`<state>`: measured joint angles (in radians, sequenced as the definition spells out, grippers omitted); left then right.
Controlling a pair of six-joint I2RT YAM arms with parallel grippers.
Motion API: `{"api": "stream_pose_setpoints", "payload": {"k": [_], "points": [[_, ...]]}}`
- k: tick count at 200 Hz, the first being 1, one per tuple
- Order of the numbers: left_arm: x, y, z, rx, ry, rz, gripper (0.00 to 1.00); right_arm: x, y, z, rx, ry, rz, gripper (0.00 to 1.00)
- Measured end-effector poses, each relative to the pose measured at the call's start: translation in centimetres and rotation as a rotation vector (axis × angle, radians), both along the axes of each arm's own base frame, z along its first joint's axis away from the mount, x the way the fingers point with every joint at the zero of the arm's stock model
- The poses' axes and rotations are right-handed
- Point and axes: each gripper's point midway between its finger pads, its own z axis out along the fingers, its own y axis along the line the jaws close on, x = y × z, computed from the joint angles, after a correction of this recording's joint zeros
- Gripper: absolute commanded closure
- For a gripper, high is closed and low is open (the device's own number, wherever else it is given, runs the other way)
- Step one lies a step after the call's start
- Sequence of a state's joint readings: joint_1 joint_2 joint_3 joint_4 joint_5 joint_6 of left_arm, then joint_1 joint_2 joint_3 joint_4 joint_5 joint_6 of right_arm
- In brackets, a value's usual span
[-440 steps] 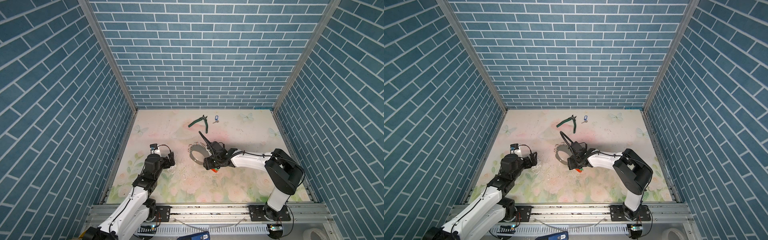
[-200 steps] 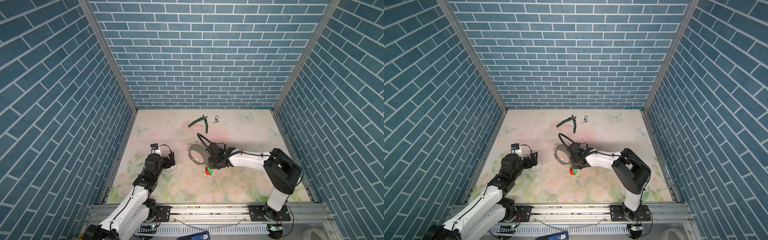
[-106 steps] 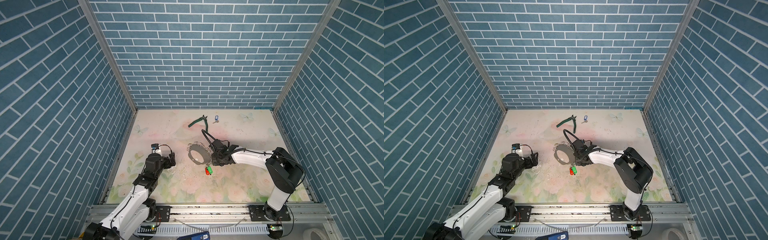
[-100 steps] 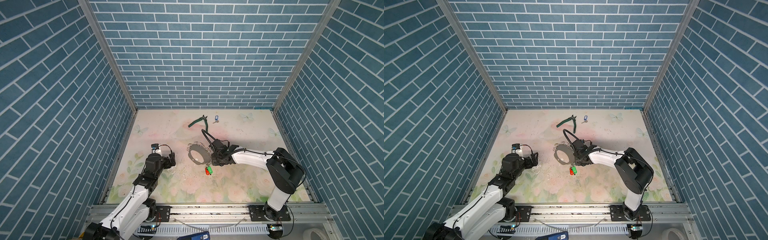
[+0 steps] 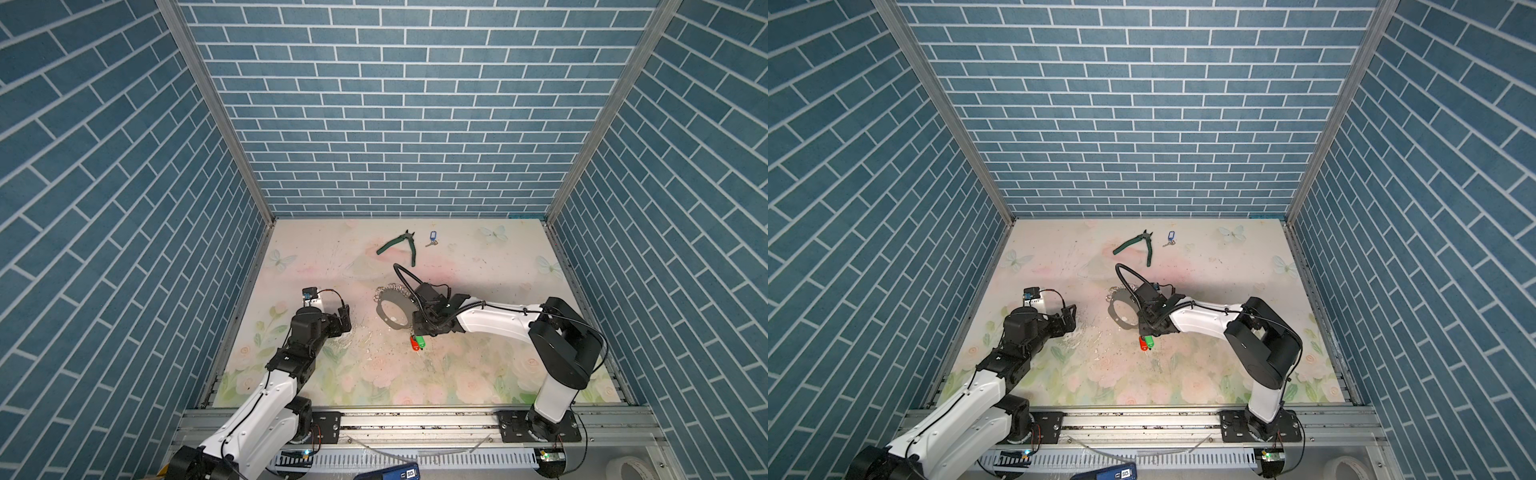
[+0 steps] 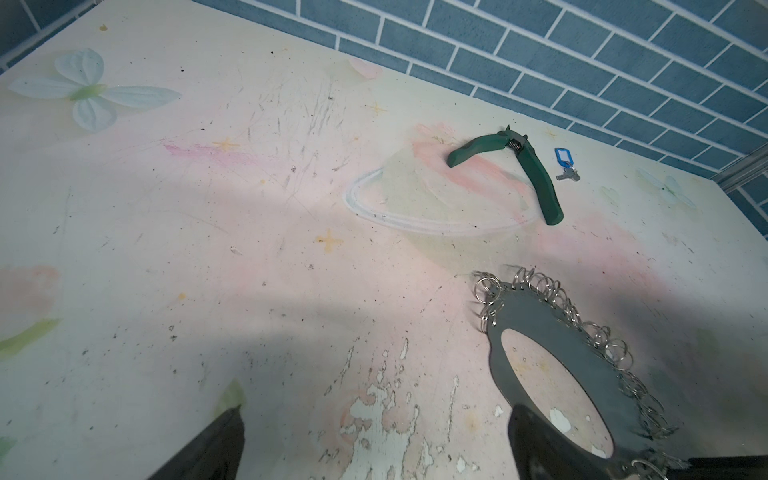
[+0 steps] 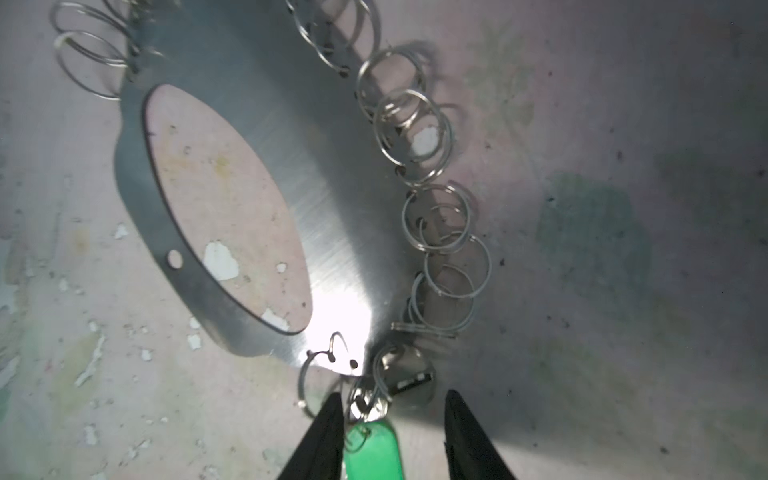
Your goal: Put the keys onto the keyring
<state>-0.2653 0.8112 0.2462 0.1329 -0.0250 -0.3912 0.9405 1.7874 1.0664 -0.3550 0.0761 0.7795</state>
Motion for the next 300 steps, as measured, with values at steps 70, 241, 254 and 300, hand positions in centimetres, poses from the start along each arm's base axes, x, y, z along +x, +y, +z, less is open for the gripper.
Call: {"api": "stream_pose_setpoints", "payload": {"k": [70,241,254,300], "points": [[0.0,0.0,0.1,-0.001,-0.003,0.0,0.01,0.2,-1.1,-0.5,-0.058,-0.011,-0.014,0.66],[0.0,0.0,0.0,0.0,-0.001,-0.001,0.0,1.0,-3.3,-0.6,-0.176,-0.068,0.03,0.59],[0.0,0.0,0.0,0.0,-0.001,0.0,0.0,1.2,-3.0,-0.6,-0.174,-0.069,0.033,0.58],[0.0,0.0,0.0,0.0,-0.001,0.0,0.0,-0.1,-1.7,-0.8,-0.158,-0.052,0.076,0.59]]}}
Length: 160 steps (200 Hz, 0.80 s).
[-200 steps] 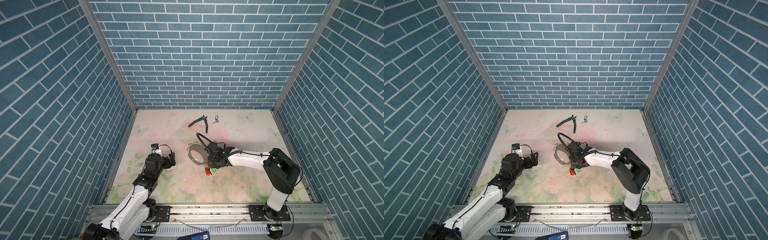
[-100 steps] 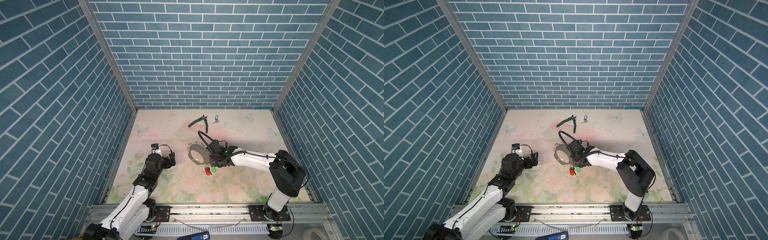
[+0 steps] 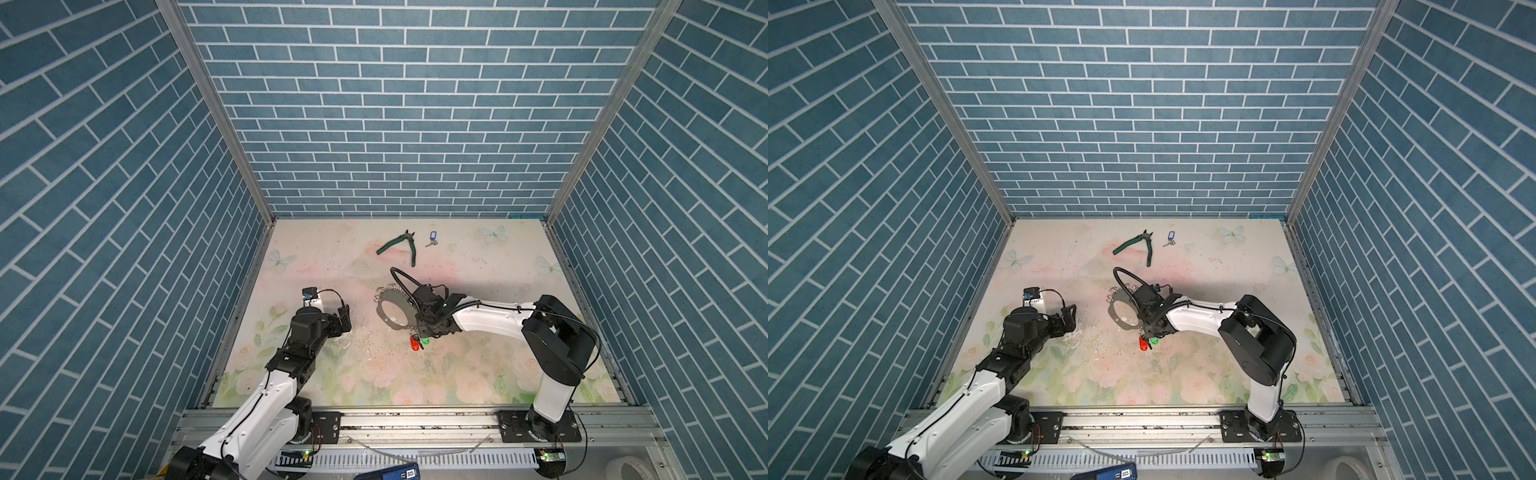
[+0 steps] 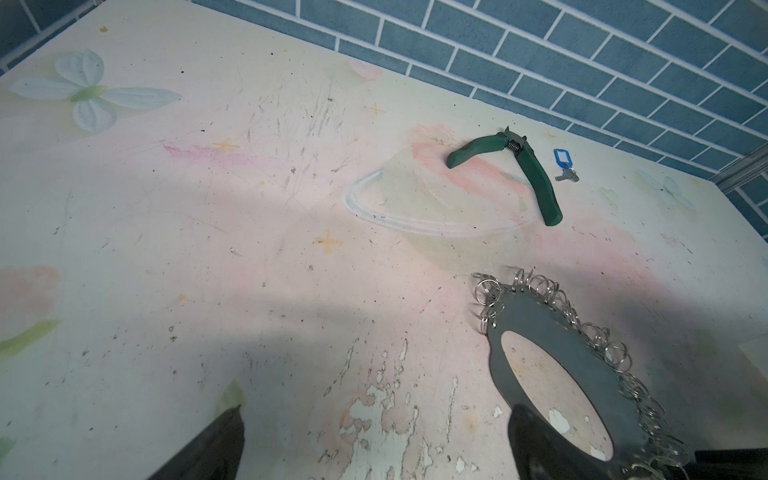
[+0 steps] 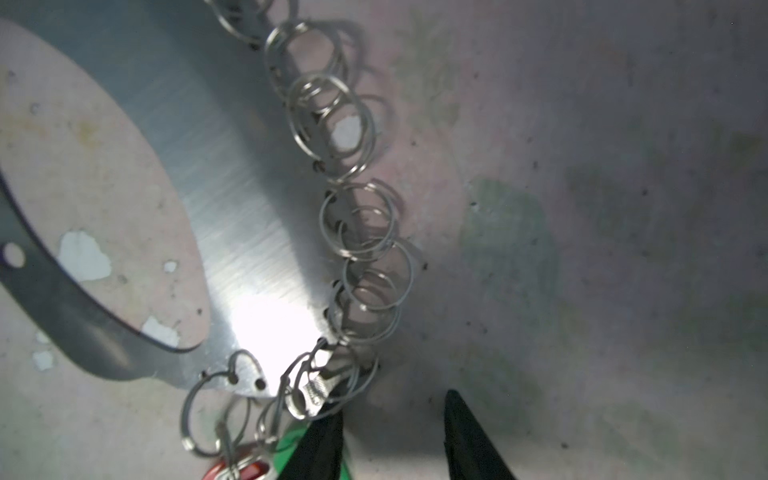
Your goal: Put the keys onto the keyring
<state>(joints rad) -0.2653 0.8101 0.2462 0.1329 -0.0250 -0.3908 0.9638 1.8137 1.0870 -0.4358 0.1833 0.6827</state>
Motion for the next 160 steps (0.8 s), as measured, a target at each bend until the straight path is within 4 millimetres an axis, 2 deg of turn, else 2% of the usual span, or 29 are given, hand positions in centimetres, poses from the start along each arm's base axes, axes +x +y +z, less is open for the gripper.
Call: {"api": "stream_pose_setpoints", "payload": {"k": [30,57,75,114,160], "points": [[0.0,0.0,0.0,-0.001,0.0,0.0,0.0,-1.6,2.1,0.2,0.004,0.012,0.064,0.57],[0.0,0.0,0.0,0.0,0.0,0.0,0.0,-2.2,3.1,0.8,0.012,0.013,0.092,0.55],[0.0,0.0,0.0,0.0,0.0,0.0,0.0,-2.2,2.9,1.1,0.007,0.012,0.093,0.55],[0.0,0.0,0.0,0.0,0.0,0.0,0.0,-1.0,2.2,2.9,0.024,-0.024,0.096,0.69],[0.0,0.0,0.0,0.0,-0.001,0.0,0.0,0.3,1.9,3.8,0.018,-0.065,0.178,0.76]]}}
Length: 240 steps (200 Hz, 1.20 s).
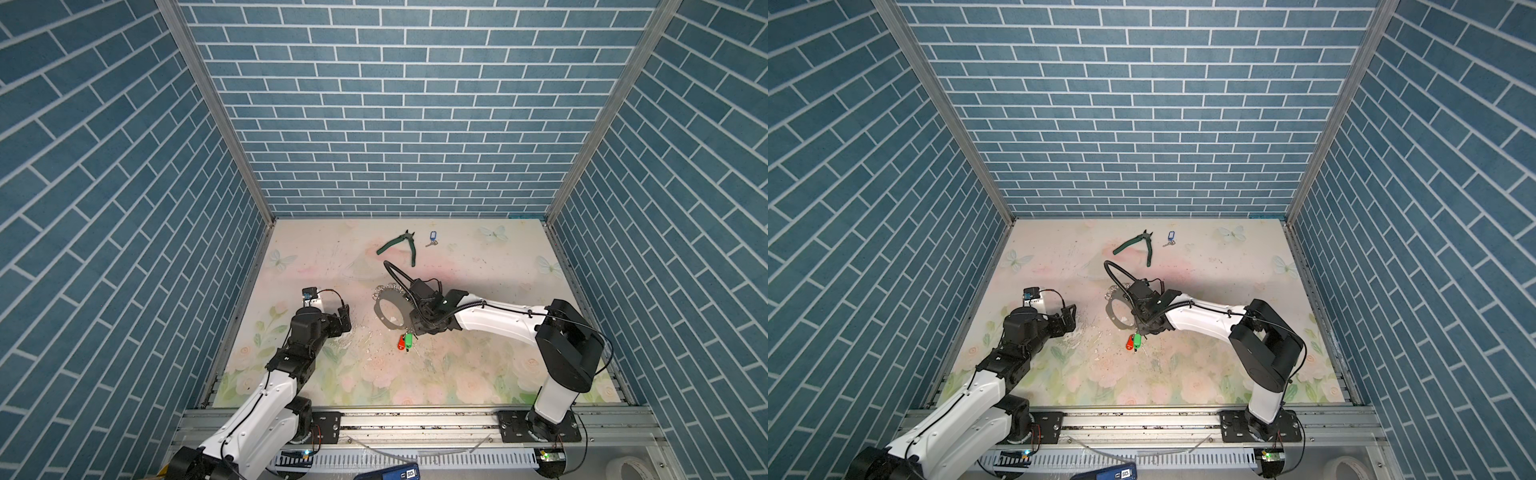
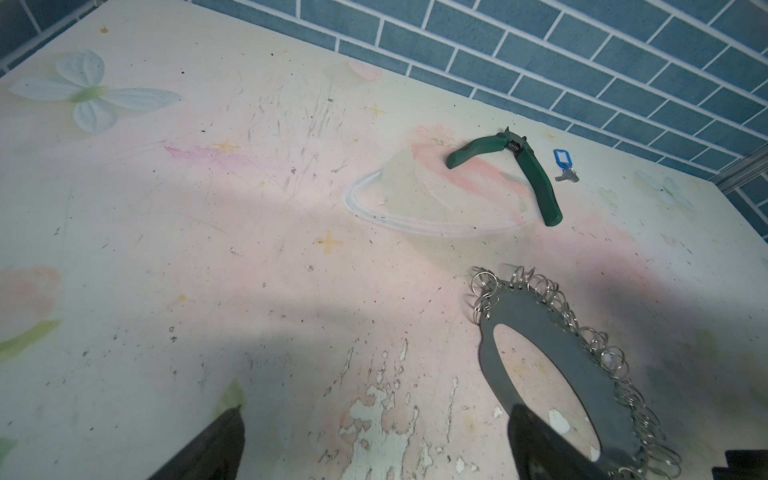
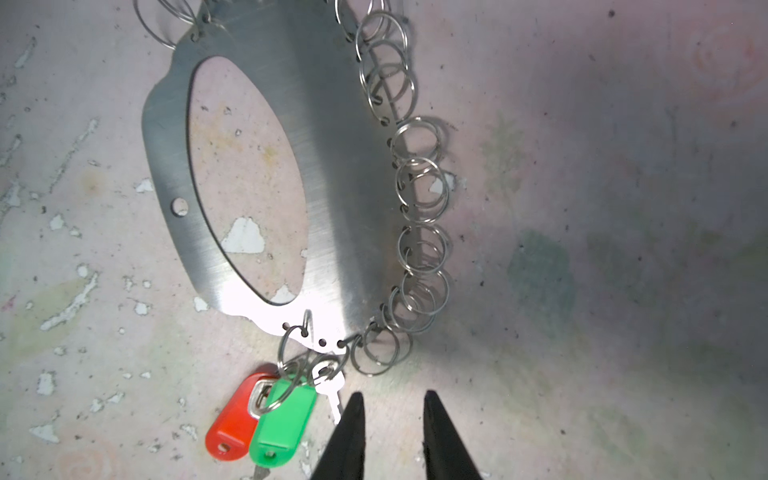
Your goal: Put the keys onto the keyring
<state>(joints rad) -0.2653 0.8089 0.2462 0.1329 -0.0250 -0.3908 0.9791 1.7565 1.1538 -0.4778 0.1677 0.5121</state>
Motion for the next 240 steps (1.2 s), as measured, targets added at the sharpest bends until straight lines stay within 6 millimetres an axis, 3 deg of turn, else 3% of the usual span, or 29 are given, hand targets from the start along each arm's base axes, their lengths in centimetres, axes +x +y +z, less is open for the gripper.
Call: {"api": "stream_pose_setpoints", "payload": {"k": [74,100,137,209,240], "points": [[0.0,0.0,0.0,0.001,0.0,0.0,0.0,-0.8,0.5,-0.4,-0.029,0.014,0.17,0.74],[0.0,0.0,0.0,0.002,-0.001,-0.001,0.01,-0.9,0.2,-1.7,-0.066,0.028,0.191,0.68],[0.0,0.0,0.0,0.001,-0.002,-0.001,0.0,-1.0,-0.5,-3.7,-0.137,0.055,0.199,0.68],[0.0,0.0,0.0,0.002,-0.002,-0.001,0.0,0.5,0.9,-3.5,-0.149,0.031,0.201,0.66],[0.0,0.0,0.1,0.001,-0.002,-0.001,0.0,0.8,1.3,-3.5,-0.153,0.028,0.214,0.59]]}}
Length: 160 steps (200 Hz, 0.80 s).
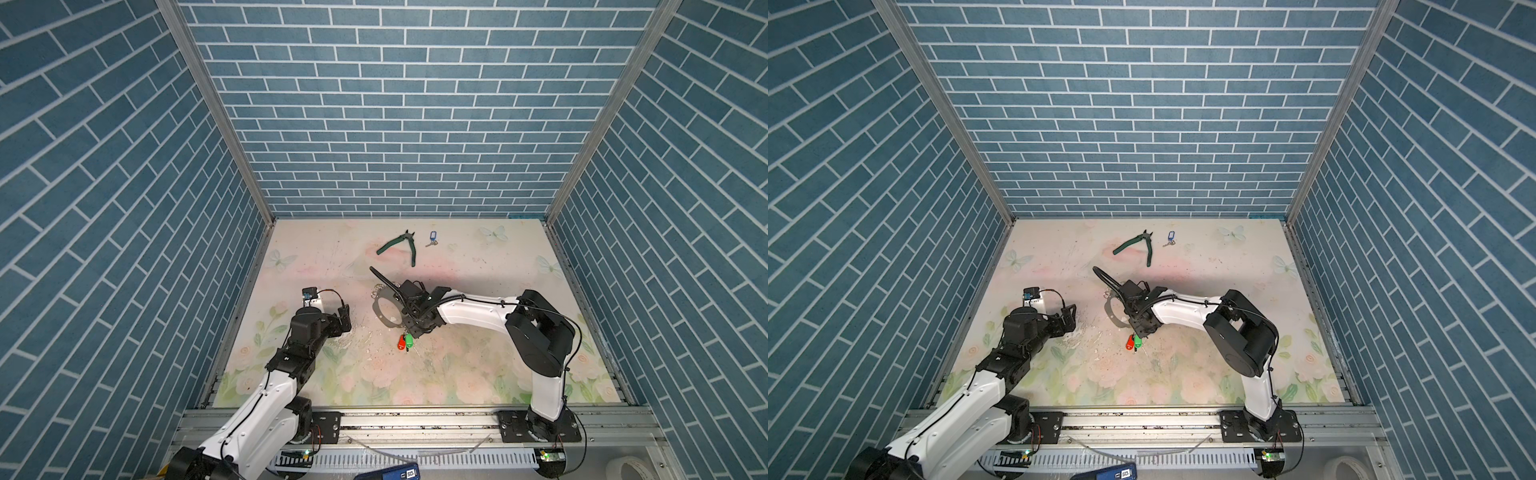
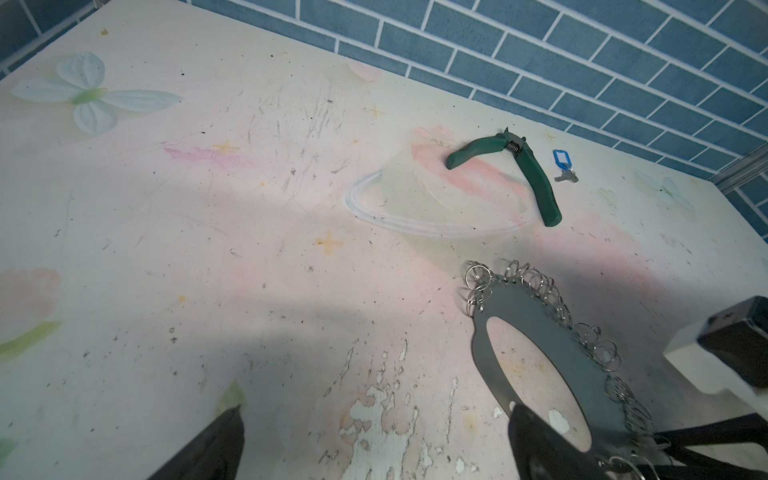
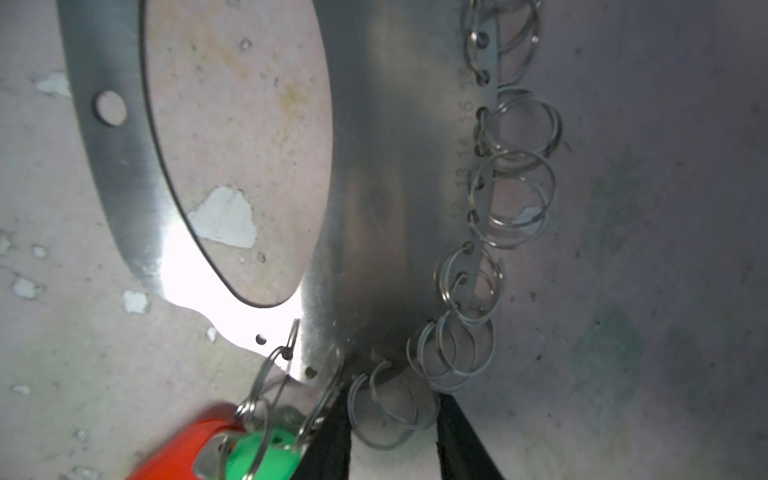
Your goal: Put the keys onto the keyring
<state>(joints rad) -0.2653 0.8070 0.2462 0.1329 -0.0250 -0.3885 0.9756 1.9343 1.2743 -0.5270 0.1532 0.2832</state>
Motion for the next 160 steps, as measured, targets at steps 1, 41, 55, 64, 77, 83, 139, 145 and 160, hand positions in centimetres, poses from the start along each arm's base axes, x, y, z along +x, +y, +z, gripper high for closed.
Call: {"api": "stream_pose_setpoints", "payload": {"k": [1,41,55,64,77,83,139,145,160], "points": [[0.0,0.0,0.0,0.0,0.0,0.0,0.0,0.0,0.0,0.0,0.0,0.0,0.0,0.58],[0.0,0.0,0.0,0.0,0.0,0.0,0.0,0.1,0.4,0.0,-0.002,0.008,0.009,0.68],[0.0,0.0,0.0,0.0,0.0,0.0,0.0,0.2,0.6,0.0,-0.001,0.01,0.016,0.72],[0.0,0.0,0.0,0.0,0.0,0.0,0.0,0.2,0.7,0.0,-0.001,0.012,0.016,0.74],[0.0,0.0,0.0,0.0,0.0,0.0,0.0,0.2,0.7,0.0,-0.002,0.013,0.021,0.77],[0.0,0.0,0.0,0.0,0.0,0.0,0.0,0.2,0.7,-0.1,-0.004,0.014,0.021,0.79],[0.0,0.0,0.0,0.0,0.001,0.0,0.0,-0.2,0.8,0.2,0.012,0.034,0.02,0.93],[0.0,0.0,0.0,0.0,0.001,0.0,0.0,-0.3,0.9,0.3,0.019,0.038,0.019,0.93],[0.0,0.0,0.0,0.0,0.001,0.0,0.0,-0.5,1.1,0.8,0.043,0.042,0.017,0.94]]}}
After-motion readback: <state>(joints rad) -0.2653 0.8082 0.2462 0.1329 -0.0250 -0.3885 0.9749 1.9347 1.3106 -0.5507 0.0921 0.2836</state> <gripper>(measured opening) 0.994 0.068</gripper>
